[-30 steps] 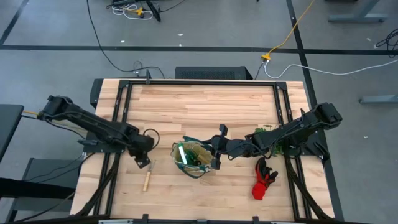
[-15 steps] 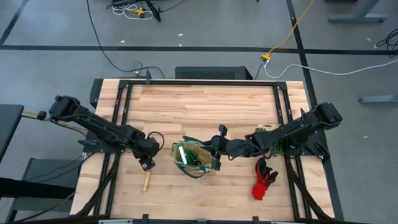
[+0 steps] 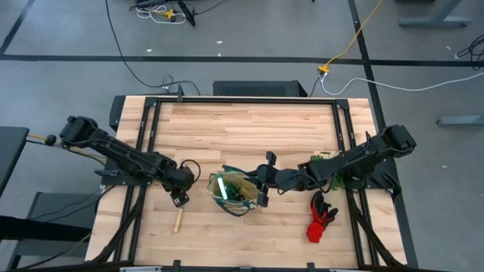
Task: Pick & Place Garden tools in Gardening bag
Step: Put the brown hand rake into the gardening bag
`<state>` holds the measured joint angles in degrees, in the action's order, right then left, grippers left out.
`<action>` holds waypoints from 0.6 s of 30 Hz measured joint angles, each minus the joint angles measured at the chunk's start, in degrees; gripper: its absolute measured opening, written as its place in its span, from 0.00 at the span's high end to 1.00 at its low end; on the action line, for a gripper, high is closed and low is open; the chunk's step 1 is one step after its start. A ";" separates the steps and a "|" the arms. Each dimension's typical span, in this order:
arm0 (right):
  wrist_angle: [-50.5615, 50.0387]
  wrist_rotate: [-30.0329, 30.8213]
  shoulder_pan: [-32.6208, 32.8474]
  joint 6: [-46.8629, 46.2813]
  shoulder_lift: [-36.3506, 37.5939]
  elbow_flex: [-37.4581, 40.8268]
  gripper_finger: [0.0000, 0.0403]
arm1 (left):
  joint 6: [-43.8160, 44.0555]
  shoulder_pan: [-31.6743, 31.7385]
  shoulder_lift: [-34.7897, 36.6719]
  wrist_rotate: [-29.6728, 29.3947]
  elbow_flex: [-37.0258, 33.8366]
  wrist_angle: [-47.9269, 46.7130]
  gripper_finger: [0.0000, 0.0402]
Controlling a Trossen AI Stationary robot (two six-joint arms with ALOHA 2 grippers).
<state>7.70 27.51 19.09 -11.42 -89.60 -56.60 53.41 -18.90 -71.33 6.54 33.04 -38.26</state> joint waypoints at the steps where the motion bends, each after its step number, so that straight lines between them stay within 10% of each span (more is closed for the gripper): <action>1: 0.00 0.01 0.02 0.00 0.00 0.00 0.82 | -0.01 0.00 0.00 -0.12 0.00 0.01 0.78; 18: 0.00 0.06 0.01 0.13 0.00 0.00 0.82 | -0.68 -2.63 0.02 -2.21 -0.03 0.07 0.88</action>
<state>7.70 27.57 19.10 -11.29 -89.60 -56.60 52.73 -21.53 -71.31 4.33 33.01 -38.20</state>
